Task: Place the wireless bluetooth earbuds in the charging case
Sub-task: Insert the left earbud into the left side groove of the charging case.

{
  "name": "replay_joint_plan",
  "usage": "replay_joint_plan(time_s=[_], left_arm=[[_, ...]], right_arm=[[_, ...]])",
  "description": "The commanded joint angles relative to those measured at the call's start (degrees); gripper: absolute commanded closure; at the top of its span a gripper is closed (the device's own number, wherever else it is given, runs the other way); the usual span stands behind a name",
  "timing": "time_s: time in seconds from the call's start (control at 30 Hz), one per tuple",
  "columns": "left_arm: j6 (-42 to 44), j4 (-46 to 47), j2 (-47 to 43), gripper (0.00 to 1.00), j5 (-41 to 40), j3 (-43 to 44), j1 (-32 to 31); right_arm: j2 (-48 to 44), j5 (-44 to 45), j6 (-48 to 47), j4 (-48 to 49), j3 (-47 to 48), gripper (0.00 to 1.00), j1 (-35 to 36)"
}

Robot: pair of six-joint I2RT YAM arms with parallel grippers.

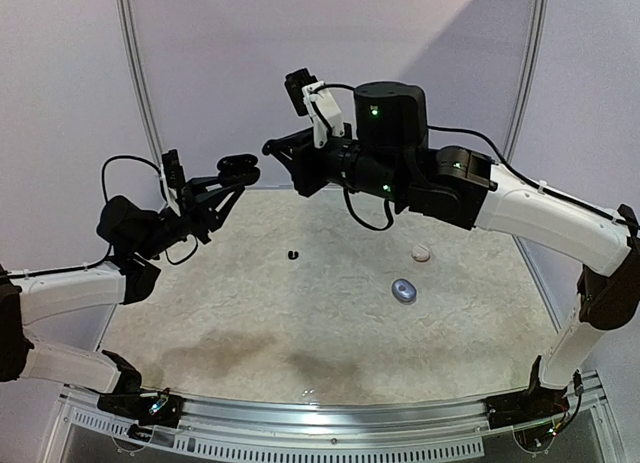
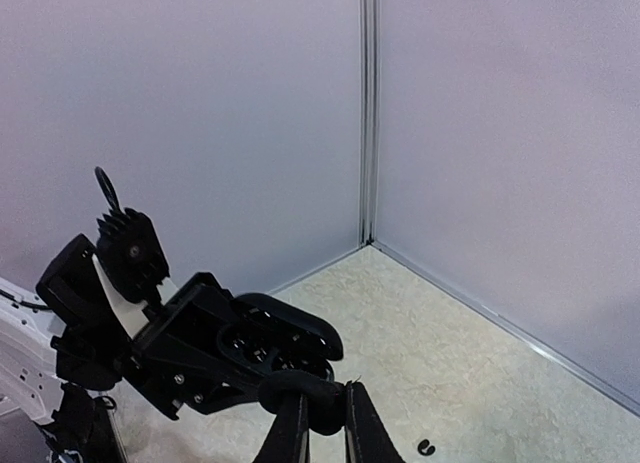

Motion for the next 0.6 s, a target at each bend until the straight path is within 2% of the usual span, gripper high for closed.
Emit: replay_joint_plan(time_s=[0.0,0.27,0.57], left_arm=[[-1.04,2.60,1.28,1.00,-0.96,0.87,-0.83],[-5.26,1.04,1.65,1.00,-1.49,1.69,-0.16],[-5.64,-1.03,1.03,1.00,-0.53,1.69,0.22]], right_arm=[[4.14,1.99,-4.12,1.64,6.35,1.00,2.09],[9.68,0.57,-8.75,2.08,10.60,1.00,2.99],[13.93,0.23,-13.29,-0.37,15.17,1.00,3.13]])
